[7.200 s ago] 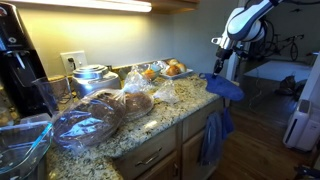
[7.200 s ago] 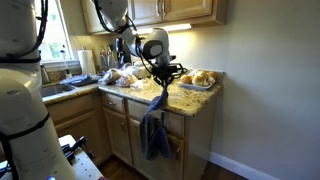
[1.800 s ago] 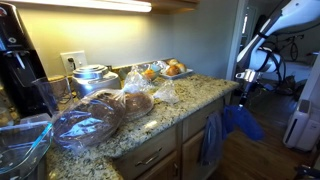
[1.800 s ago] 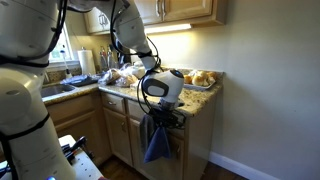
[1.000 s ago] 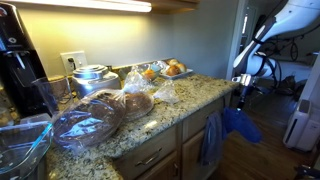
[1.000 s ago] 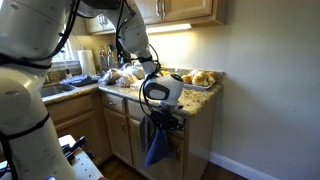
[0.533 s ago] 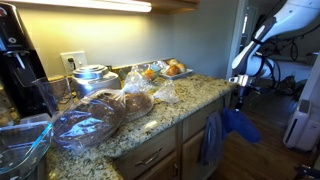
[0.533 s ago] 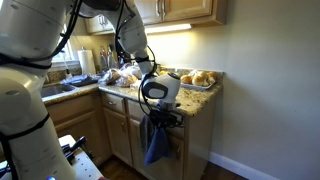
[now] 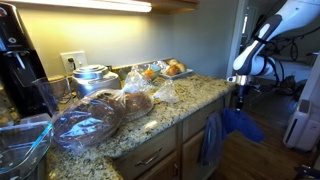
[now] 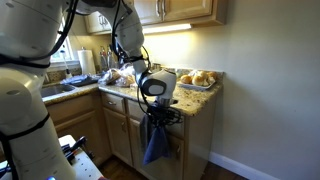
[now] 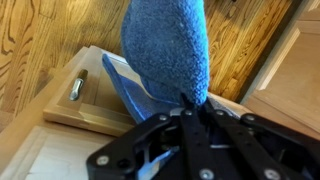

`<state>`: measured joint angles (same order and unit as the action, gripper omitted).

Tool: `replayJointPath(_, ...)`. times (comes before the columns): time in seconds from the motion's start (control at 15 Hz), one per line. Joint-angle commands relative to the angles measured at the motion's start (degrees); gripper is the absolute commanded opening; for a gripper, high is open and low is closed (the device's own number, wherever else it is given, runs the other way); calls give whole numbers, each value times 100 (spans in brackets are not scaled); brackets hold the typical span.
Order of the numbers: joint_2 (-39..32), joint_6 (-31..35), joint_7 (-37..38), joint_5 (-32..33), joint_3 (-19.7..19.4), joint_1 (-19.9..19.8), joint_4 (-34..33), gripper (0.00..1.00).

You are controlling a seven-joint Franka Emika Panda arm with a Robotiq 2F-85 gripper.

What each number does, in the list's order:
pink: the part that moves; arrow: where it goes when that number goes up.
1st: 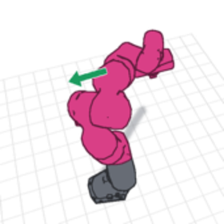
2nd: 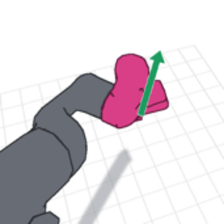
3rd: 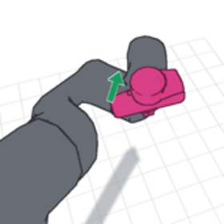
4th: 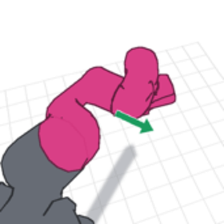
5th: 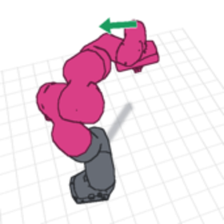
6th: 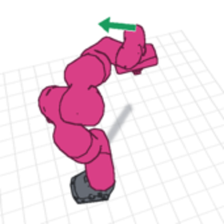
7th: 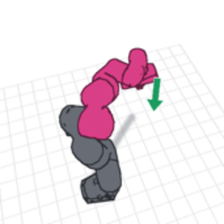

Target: Remove the towel from the countertop and hang it on the right hook on the drawer

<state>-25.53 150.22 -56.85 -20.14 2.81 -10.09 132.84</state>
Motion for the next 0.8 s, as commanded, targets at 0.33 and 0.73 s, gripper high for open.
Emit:
replayJointPath(0.33, 834, 247, 957, 186, 191, 31, 638, 9)
replayJointPath(0.73, 476, 455, 1383, 188, 207, -42, 494, 9)
